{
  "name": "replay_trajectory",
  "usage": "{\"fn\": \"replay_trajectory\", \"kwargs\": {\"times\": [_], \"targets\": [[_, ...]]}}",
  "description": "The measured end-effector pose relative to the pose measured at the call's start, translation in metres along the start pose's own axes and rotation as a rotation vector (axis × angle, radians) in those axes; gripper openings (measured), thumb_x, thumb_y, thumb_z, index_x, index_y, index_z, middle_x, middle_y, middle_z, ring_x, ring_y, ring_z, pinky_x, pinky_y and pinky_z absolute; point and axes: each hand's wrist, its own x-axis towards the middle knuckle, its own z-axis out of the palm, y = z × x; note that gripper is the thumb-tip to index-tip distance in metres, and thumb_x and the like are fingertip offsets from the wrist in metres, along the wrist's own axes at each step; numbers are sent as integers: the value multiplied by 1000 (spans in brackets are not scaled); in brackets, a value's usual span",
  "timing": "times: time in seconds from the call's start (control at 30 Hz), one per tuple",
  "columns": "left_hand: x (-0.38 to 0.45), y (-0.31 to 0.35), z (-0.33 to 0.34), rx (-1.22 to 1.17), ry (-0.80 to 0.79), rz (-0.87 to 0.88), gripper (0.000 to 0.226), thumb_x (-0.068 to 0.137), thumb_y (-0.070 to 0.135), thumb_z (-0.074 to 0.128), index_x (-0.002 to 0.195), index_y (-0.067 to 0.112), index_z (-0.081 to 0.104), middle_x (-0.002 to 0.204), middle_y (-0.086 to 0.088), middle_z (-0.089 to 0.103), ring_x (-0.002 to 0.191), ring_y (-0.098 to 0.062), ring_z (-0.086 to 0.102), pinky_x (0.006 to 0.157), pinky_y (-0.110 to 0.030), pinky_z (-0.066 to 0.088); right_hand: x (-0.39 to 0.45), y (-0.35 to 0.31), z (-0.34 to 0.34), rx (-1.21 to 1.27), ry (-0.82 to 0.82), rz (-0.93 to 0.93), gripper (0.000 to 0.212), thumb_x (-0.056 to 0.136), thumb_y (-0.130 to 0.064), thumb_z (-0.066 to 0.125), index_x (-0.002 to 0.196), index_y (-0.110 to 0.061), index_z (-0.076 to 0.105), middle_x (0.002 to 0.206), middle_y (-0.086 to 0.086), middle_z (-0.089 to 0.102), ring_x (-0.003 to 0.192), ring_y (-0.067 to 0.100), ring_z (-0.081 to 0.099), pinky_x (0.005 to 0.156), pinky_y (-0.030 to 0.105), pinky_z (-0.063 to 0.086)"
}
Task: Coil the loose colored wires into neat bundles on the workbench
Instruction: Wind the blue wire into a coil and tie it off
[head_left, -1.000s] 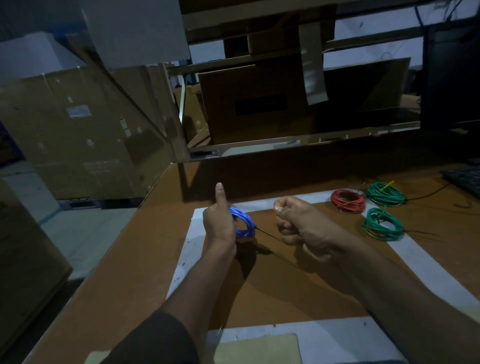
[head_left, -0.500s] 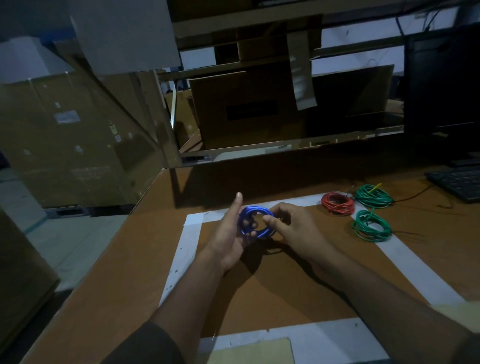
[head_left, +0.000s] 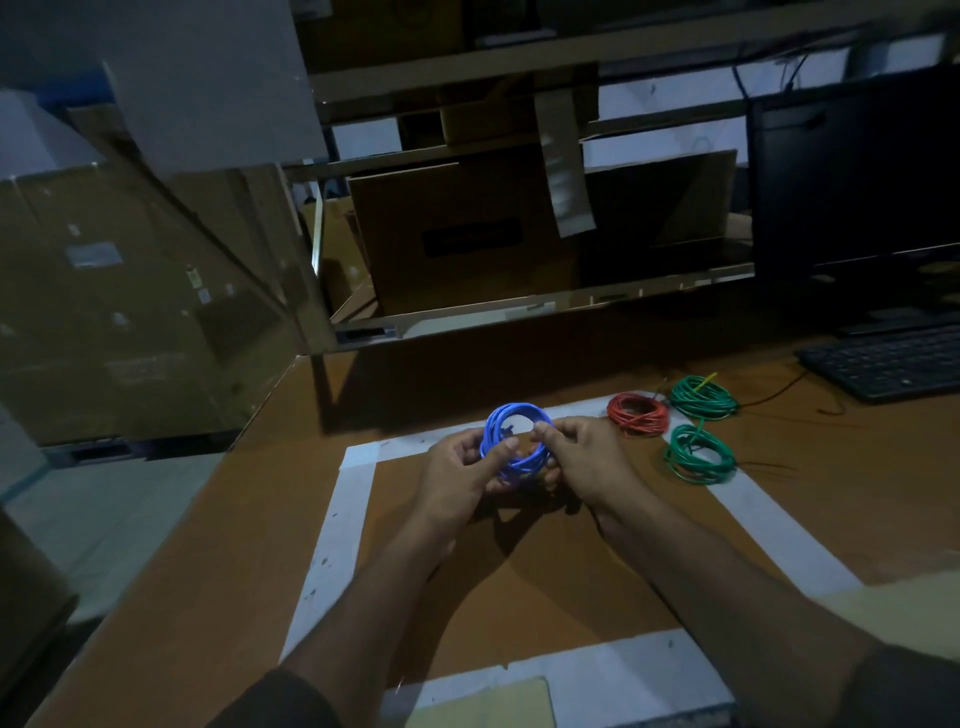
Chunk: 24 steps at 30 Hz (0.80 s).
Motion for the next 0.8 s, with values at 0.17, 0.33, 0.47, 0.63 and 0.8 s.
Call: {"fn": "replay_trajectory", "kwargs": {"times": [0.17, 0.33, 0.47, 0.63, 0.8], "targets": [[0, -6, 6, -53, -13, -40, 28, 97, 22, 69, 121, 7, 69, 103, -13, 79, 84, -23, 77, 68, -30, 63, -7, 0, -10, -13, -15, 49, 24, 101, -36, 61, 100, -14, 71, 84, 13, 74, 63, 24, 69, 49, 29, 51], [3, -6, 29, -77, -39, -93, 35, 90, 31, 75, 117, 9, 72, 97, -16, 79, 66, -18, 73, 65, -31, 60, -23, 4, -37, -32, 6, 71, 23, 97, -38, 66, 116, -25, 62, 96, 7, 73, 69, 19, 71, 51, 31, 53], [7, 0, 63, -56, -51, -102, 27, 92, 28, 76, 112, 9, 73, 96, -14, 80, 70, -18, 73, 65, -27, 59, -36, 6, -67, -53, 82, 2, 30, 92, -29, 75, 119, -26, 63, 109, -3, 70, 87, 17, 74, 70, 43, 65], [26, 4, 99, 51, 43, -100, 27, 88, 31, 81, 103, 9, 75, 85, -6, 79, 63, -12, 69, 66, -29, 56, -38, 5, -101, -415, 203, -134, 39, 90, -30, 75, 127, -22, 62, 111, -5, 70, 91, 9, 71, 71, 38, 64], [42, -5, 112, 97, 155, -157, 27, 86, 23, 84, 102, 6, 72, 77, -7, 75, 53, -13, 68, 65, -32, 61, -43, 6, -110, -528, 132, -154, 54, 92, -26, 73, 141, -24, 49, 116, -1, 71, 97, 11, 70, 79, 37, 62]]}}
